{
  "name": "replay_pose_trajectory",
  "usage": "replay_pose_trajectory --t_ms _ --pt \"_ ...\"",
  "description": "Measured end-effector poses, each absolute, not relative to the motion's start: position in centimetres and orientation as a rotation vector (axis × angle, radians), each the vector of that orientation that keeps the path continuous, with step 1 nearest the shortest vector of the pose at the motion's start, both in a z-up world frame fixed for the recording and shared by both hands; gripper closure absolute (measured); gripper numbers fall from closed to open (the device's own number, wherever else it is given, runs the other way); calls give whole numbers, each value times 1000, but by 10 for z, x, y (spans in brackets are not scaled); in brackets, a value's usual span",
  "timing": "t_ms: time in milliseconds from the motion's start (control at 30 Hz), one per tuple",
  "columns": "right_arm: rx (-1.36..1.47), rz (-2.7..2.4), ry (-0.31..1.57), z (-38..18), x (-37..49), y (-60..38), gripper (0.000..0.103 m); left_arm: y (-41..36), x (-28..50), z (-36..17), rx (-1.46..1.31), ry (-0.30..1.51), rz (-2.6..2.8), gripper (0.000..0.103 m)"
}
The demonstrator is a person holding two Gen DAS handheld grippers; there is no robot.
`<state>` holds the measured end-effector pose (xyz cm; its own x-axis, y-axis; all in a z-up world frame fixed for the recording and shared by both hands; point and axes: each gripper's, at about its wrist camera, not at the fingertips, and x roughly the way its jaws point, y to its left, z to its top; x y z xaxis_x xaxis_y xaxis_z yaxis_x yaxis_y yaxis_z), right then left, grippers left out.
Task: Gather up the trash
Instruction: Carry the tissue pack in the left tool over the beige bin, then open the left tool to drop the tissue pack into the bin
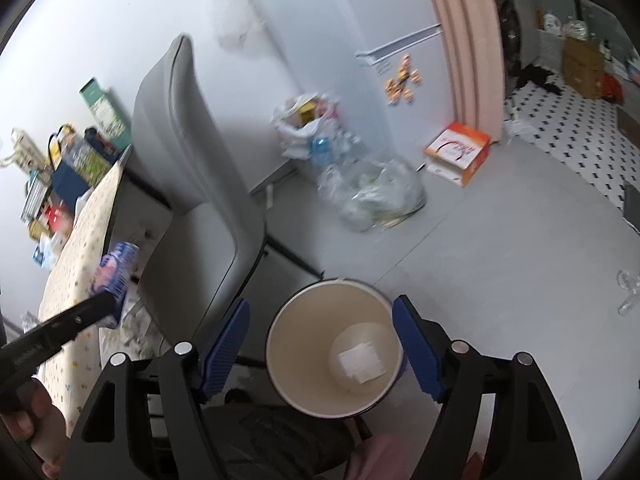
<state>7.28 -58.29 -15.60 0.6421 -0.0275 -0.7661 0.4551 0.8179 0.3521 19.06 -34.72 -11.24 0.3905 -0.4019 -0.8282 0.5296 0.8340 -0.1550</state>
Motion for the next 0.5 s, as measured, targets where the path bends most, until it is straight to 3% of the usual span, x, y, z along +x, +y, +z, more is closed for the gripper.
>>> replay_pose_trajectory --t_ms 133,200,267,367,500 --pt "567 -338 808 -146 61 -599 28 -370 190 -115 157 1019 -636 61" --pt "566 -350 799 -143 57 -603 27 -378 193 -116 163 1026 -654 48" --pt "561 -352 796 -141 55 -605 25 -379 193 -116 166 1026 -663 27" --pt "548 -345 795 -138 58 -603 16 -375 192 -111 164 1011 -636 14" --pt "532 -340 762 -132 61 -591 8 -349 192 -99 129 981 -589 11"
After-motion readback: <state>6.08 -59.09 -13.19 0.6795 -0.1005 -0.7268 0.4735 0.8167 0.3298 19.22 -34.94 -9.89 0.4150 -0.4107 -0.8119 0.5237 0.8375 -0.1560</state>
